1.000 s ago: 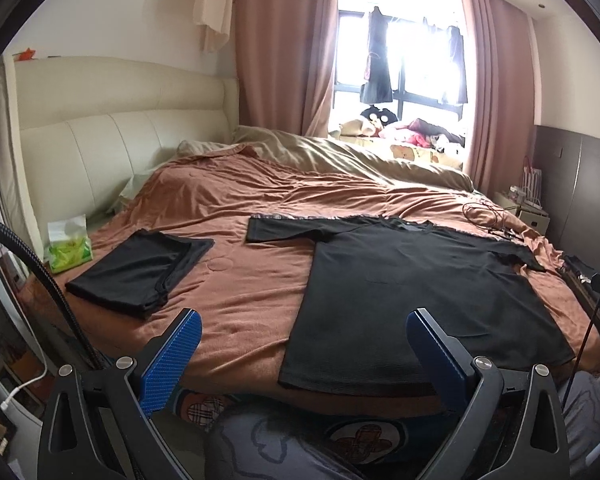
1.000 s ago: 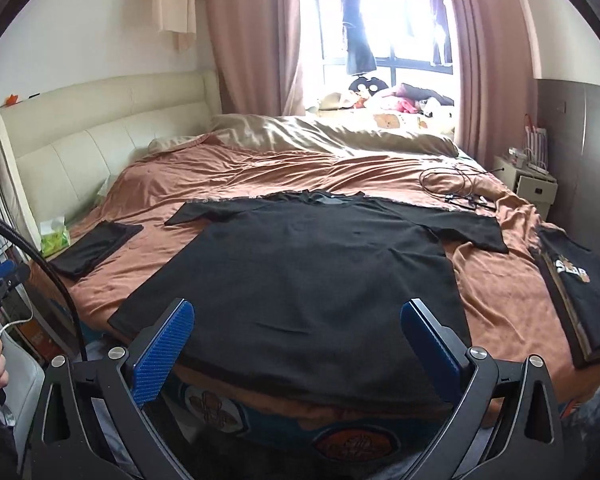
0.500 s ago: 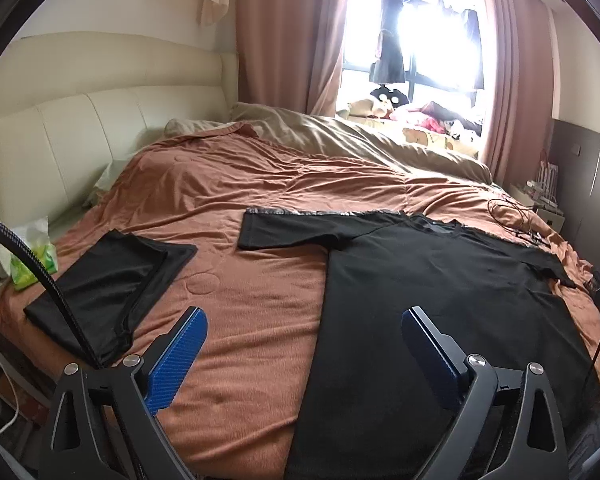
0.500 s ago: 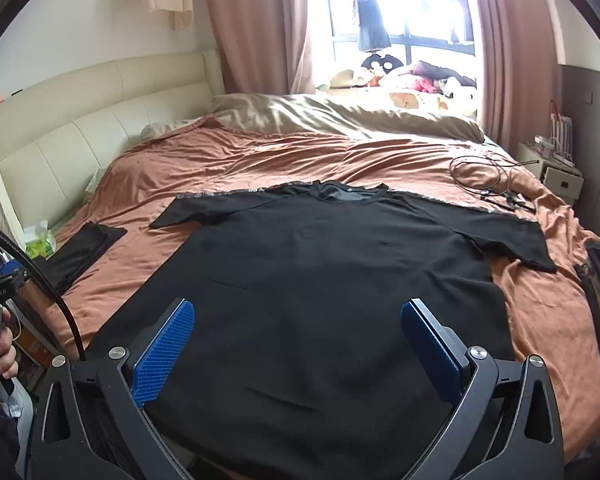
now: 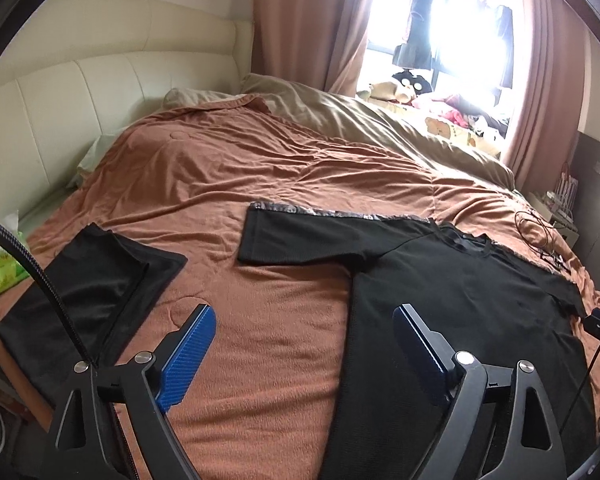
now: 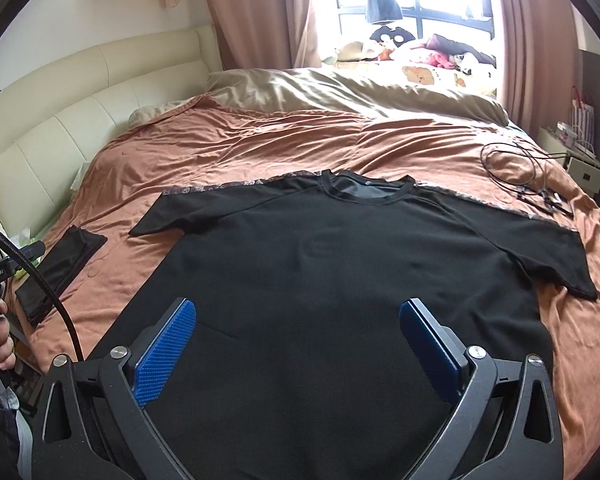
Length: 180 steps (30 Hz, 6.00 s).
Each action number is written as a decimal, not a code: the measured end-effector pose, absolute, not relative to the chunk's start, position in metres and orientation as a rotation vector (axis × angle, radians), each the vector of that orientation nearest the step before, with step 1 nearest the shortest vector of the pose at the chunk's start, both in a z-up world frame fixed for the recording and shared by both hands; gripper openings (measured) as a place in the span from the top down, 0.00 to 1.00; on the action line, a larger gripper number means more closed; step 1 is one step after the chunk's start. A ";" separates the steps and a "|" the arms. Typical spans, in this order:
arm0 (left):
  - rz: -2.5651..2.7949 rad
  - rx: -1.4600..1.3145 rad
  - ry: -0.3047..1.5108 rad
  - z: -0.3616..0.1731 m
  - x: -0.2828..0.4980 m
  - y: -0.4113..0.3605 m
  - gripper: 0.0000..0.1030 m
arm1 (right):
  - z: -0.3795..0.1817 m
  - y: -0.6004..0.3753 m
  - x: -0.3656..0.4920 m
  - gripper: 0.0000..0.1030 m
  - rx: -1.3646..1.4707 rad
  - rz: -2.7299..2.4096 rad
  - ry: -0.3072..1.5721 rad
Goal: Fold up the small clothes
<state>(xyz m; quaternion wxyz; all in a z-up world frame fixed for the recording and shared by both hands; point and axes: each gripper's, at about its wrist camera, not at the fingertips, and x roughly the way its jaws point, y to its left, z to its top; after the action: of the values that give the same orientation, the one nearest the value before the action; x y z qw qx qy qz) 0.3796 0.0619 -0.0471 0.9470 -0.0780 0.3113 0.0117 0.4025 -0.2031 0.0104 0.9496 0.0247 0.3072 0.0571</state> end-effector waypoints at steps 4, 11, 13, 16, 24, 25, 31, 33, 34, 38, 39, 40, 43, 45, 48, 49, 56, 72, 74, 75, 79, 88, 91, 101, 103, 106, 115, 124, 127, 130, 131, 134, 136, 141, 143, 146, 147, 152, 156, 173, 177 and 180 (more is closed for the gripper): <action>0.026 -0.186 0.655 -0.050 0.411 0.074 0.16 | 0.012 -0.200 0.433 0.06 0.055 0.135 0.630; 0.028 -0.215 0.691 -0.055 0.465 0.093 0.18 | 0.012 -0.192 0.487 0.10 0.063 0.164 0.644; 0.023 -0.218 0.709 -0.059 0.480 0.098 0.18 | 0.009 -0.189 0.501 0.12 0.061 0.168 0.650; 0.024 -0.230 0.730 -0.066 0.504 0.108 0.19 | 0.003 -0.182 0.523 0.22 0.065 0.192 0.673; 0.018 -0.241 0.788 -0.093 0.561 0.129 0.25 | -0.015 -0.167 0.581 0.38 0.097 0.257 0.742; 0.021 -0.241 0.800 -0.097 0.568 0.132 0.26 | -0.017 -0.165 0.589 0.41 0.104 0.262 0.749; 0.028 -0.232 0.875 -0.131 0.611 0.144 0.30 | -0.027 -0.154 0.636 0.47 0.137 0.276 0.781; 0.022 -0.241 0.900 -0.142 0.622 0.149 0.32 | -0.032 -0.149 0.651 0.50 0.147 0.283 0.799; 0.025 -0.241 0.909 -0.147 0.627 0.151 0.32 | -0.036 -0.147 0.659 0.53 0.155 0.286 0.814; 0.036 -0.217 0.936 -0.163 0.647 0.152 0.32 | -0.046 -0.137 0.682 0.58 0.173 0.303 0.850; 0.038 -0.218 0.943 -0.166 0.651 0.153 0.32 | -0.050 -0.134 0.686 0.58 0.172 0.298 0.858; 0.040 -0.220 0.952 -0.170 0.655 0.154 0.32 | -0.054 -0.132 0.694 0.60 0.178 0.298 0.871; 0.056 -0.203 0.971 -0.180 0.667 0.153 0.32 | -0.065 -0.123 0.715 0.68 0.209 0.309 0.915; 0.065 -0.204 0.985 -0.187 0.675 0.155 0.32 | -0.072 -0.115 0.726 0.69 0.222 0.317 0.924; 0.072 -0.182 0.986 -0.195 0.682 0.153 0.33 | -0.086 -0.105 0.743 0.74 0.266 0.338 0.959; 0.072 -0.167 0.982 -0.195 0.683 0.152 0.36 | -0.091 -0.101 0.748 0.79 0.283 0.350 0.971; -0.011 -0.229 0.961 -0.180 0.687 0.152 0.91 | -0.119 -0.086 0.777 0.92 0.399 0.402 1.033; -0.121 -0.126 0.813 -0.074 0.688 0.077 0.92 | -0.093 -0.135 0.745 0.36 0.471 0.369 0.911; -0.144 -0.113 0.798 -0.059 0.687 0.058 0.92 | -0.088 -0.152 0.733 0.36 0.490 0.345 0.909; -0.165 -0.106 0.787 -0.051 0.686 0.046 0.92 | -0.086 -0.160 0.728 0.36 0.492 0.340 0.901; -0.232 -0.059 0.755 -0.029 0.679 0.000 0.92 | -0.070 -0.194 0.699 0.36 0.495 0.317 0.873; -0.338 -0.016 0.773 -0.017 0.669 -0.090 0.92 | -0.050 -0.266 0.648 0.36 0.548 0.214 0.841; -0.369 0.015 0.787 -0.021 0.666 -0.118 0.92 | -0.047 -0.288 0.632 0.36 0.565 0.199 0.834; -0.463 0.043 0.880 -0.049 0.665 -0.162 0.54 | -0.047 -0.322 0.612 0.35 0.594 0.203 0.845; -0.437 0.060 0.871 -0.050 0.665 -0.156 0.54 | -0.049 -0.322 0.614 0.35 0.592 0.200 0.848; -0.398 0.057 0.883 -0.053 0.666 -0.139 0.54 | -0.053 -0.317 0.620 0.35 0.592 0.201 0.866; -0.299 0.014 0.954 -0.093 0.665 -0.076 0.54 | -0.069 -0.290 0.643 0.35 0.564 0.217 0.898; -0.281 -0.018 1.035 -0.146 0.660 -0.035 0.54 | -0.083 -0.264 0.653 0.57 0.520 0.180 0.951; -0.278 -0.033 1.057 -0.162 0.659 -0.029 0.55 | -0.087 -0.257 0.655 0.63 0.509 0.155 0.958; -0.289 -0.030 1.097 -0.179 0.657 -0.026 0.75 | -0.085 -0.254 0.655 0.70 0.492 0.131 0.958; -0.301 -0.039 1.113 -0.184 0.656 -0.024 0.81 | -0.085 -0.253 0.654 0.73 0.493 0.119 0.965; -0.312 -0.038 1.109 -0.187 0.651 -0.020 0.86 | -0.084 -0.249 0.650 0.74 0.499 0.098 0.976; -0.298 -0.027 1.109 -0.185 0.649 -0.018 0.88 | -0.084 -0.244 0.648 0.74 0.499 0.095 0.981; -0.269 -0.026 1.124 -0.180 0.645 -0.013 0.88 | -0.079 -0.238 0.637 0.74 0.455 0.114 0.978; -0.262 -0.011 1.115 -0.171 0.641 -0.014 0.88 | -0.074 -0.246 0.625 0.74 0.447 0.118 0.967; -0.268 0.000 1.094 -0.155 0.635 -0.019 0.82 | -0.064 -0.260 0.608 0.67 0.429 0.104 0.931; -0.274 -0.004 1.088 -0.150 0.634 -0.021 0.77 | -0.062 -0.266 0.602 0.61 0.427 0.094 0.926; -0.301 0.028 1.060 -0.129 0.625 -0.050 0.51 | -0.048 -0.301 0.570 0.38 0.430 0.053 0.874; -0.330 0.070 1.034 -0.116 0.619 -0.085 0.30 | -0.037 -0.329 0.545 0.26 0.445 0.039 0.844; -0.552 0.121 0.981 -0.098 0.605 -0.269 0.06 | -0.006 -0.472 0.419 0.00 0.570 -0.194 0.712; -0.588 0.136 0.969 -0.100 0.601 -0.306 0.06 | -0.003 -0.492 0.394 0.00 0.548 -0.264 0.687; -0.611 0.142 0.970 -0.103 0.599 -0.335 0.06 | -0.002 -0.503 0.381 0.00 0.568 -0.305 0.664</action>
<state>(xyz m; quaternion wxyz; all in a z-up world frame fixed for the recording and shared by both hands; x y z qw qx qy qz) 0.5994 -0.3349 -0.1030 0.8377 0.0673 0.4587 -0.2887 0.3807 -0.5034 -0.0018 0.8949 0.2738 0.3203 -0.1470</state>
